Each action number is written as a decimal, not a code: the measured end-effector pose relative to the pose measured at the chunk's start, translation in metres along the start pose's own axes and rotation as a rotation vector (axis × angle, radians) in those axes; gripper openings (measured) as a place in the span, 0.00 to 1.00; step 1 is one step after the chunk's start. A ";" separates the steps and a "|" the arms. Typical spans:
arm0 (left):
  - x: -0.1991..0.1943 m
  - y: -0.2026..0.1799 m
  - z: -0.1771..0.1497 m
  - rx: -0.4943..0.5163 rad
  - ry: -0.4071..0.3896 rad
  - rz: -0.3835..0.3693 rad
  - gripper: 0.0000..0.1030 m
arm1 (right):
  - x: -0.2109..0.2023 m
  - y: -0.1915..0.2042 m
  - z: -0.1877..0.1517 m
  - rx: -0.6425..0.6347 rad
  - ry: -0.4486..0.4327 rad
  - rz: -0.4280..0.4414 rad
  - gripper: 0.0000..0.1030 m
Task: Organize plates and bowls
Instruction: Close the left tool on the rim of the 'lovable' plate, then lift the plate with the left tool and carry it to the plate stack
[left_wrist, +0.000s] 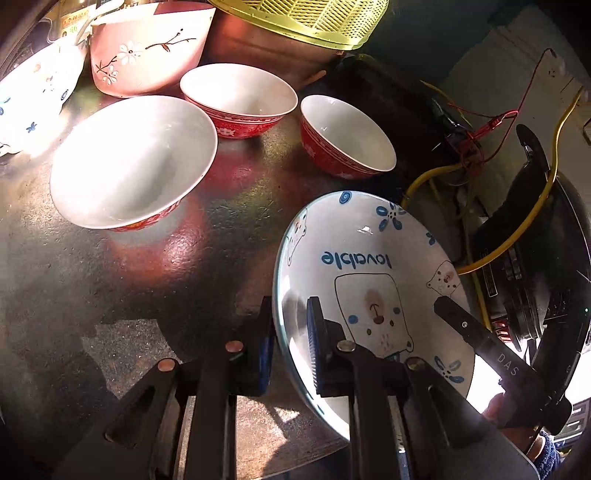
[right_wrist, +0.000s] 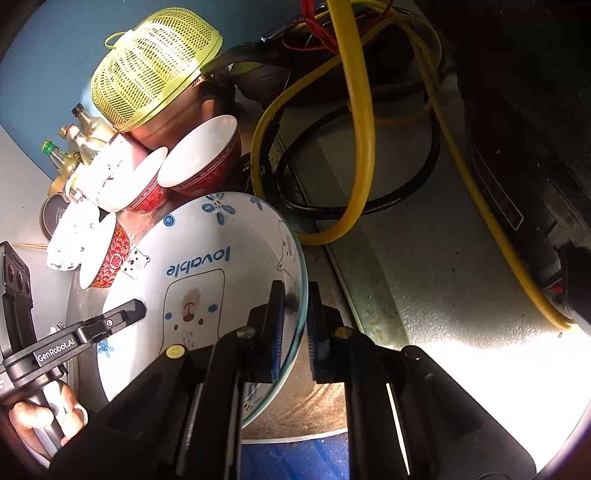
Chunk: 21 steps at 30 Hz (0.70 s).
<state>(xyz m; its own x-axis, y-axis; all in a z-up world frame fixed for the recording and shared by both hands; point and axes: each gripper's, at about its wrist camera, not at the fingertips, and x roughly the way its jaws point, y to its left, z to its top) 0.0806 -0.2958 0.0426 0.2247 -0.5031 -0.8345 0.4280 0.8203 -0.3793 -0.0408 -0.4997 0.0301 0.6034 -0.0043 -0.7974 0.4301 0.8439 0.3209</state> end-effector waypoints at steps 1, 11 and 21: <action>-0.004 0.001 -0.002 0.003 -0.002 0.000 0.15 | -0.003 0.002 -0.001 -0.004 -0.003 0.003 0.12; -0.043 0.013 -0.020 0.002 -0.043 0.024 0.15 | -0.021 0.029 -0.015 -0.061 -0.012 0.041 0.12; -0.083 0.036 -0.039 -0.039 -0.095 0.047 0.15 | -0.036 0.064 -0.031 -0.125 -0.013 0.079 0.12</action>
<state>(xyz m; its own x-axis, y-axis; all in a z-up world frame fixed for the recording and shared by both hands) 0.0433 -0.2135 0.0828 0.3264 -0.4858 -0.8108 0.3814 0.8526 -0.3573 -0.0557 -0.4287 0.0642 0.6413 0.0581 -0.7651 0.2948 0.9019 0.3156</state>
